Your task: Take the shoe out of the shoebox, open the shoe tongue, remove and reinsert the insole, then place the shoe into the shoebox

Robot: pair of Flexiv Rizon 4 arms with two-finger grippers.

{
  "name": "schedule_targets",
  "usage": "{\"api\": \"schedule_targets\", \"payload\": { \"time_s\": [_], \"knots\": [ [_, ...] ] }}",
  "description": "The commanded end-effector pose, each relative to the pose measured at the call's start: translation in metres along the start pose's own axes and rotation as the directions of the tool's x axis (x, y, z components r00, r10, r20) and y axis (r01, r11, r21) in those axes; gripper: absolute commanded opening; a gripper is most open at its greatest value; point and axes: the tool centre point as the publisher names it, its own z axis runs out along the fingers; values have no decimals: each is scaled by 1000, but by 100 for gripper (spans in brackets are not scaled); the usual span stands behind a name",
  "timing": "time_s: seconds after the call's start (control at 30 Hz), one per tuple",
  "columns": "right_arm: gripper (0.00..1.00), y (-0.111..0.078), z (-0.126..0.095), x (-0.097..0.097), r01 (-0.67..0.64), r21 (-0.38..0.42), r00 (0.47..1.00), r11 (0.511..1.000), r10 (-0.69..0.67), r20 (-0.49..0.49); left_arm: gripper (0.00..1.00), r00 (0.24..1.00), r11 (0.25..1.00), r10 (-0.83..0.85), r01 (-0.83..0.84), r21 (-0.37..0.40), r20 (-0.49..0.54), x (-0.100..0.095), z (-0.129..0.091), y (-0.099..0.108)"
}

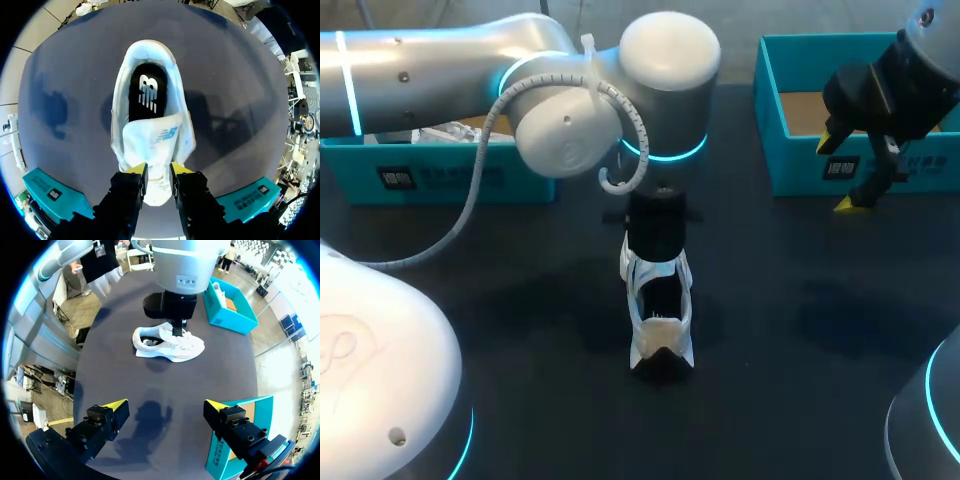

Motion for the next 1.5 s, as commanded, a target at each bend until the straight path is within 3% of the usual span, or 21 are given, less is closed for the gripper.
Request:
{"api": "schedule_targets", "payload": {
  "time_s": [0.03, 0.27, 0.6, 1.13, 1.5],
  "knots": [
    [100, 1, 1, -2, -1, 4, 1000, 1000, 1, -4, 29, 1000, 1000, 16, -15, 12, -16, -13, 10, -5],
    [100, 1, 1, -2, -1, 4, 1000, 1000, 1, -4, 25, 999, 999, 33, -31, 39, -33, -10, 16, -23],
    [100, 1, 1, -2, -1, 4, 1000, 1000, 1, -4, 27, 1000, 1000, 0, 0, 8, 3, -4, -3, -13],
    [100, 1, 1, -2, -1, 4, 1000, 1000, 1, -4, 33, 994, 992, -111, 110, 59, 11, -7, 6, -35],
    [100, 1, 1, -2, -1, 4, 1000, 1000, 1, -4, 34, 979, 979, -205, 205, 3, -15, 5, -21, -39]
  ]
}}
